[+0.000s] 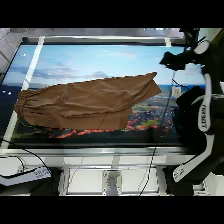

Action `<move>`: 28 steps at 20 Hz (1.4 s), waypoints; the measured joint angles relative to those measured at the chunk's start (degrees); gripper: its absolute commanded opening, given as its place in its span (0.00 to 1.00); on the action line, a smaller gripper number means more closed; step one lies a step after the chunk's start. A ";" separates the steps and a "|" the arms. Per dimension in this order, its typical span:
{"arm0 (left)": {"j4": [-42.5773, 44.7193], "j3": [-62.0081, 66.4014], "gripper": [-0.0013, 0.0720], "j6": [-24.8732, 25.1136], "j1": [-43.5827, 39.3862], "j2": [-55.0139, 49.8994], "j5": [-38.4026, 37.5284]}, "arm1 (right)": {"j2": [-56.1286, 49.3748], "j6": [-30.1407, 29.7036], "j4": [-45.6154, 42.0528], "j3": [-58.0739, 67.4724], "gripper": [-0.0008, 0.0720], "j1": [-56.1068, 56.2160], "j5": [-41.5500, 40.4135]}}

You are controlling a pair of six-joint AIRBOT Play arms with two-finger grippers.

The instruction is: Fold the clothes and pants, and hang the long-sleeved shirts on hangers.

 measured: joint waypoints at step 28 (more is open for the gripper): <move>-47.89 -35.67 0.04 19.39 0.87 9.38 18.03 | 29.14 -6.19 13.09 -65.99 0.65 11.30 -12.31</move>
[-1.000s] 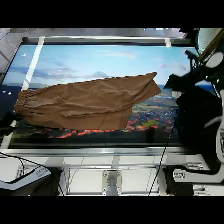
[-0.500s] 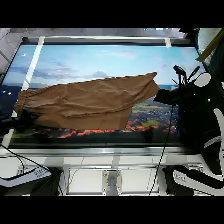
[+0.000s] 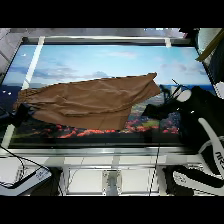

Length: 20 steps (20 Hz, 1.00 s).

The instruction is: Fold the clothes and pants, and hang the long-sleeved shirts on hangers.

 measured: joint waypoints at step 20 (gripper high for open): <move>1.29 3.41 0.04 0.85 1.16 4.35 -2.23 | -12.41 -11.15 20.96 8.59 0.03 13.84 -6.21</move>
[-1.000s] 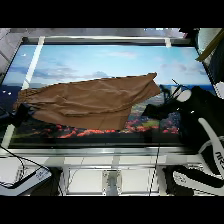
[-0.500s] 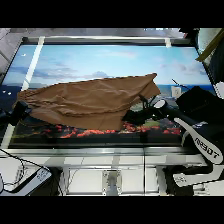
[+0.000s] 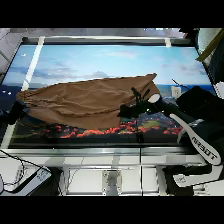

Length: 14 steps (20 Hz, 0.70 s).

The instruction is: Fold the clothes and pants, and hang the long-sleeved shirts on hangers.

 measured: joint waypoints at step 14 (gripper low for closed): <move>2.29 7.72 0.04 0.00 -1.18 1.66 -8.74 | -0.92 9.60 -16.26 17.86 0.63 5.70 0.31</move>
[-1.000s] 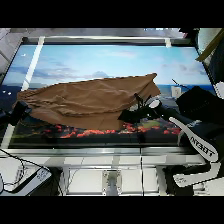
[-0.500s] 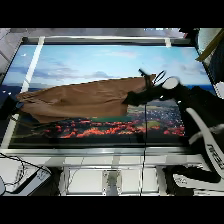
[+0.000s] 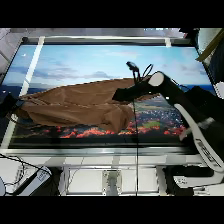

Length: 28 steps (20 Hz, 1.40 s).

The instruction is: Fold the clothes and pants, and hang the long-sleeved shirts on hangers.

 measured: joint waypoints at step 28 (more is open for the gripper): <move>1.95 0.07 0.04 0.02 -0.04 0.00 -0.02 | 9.20 1.20 6.43 -35.76 0.71 11.37 -19.10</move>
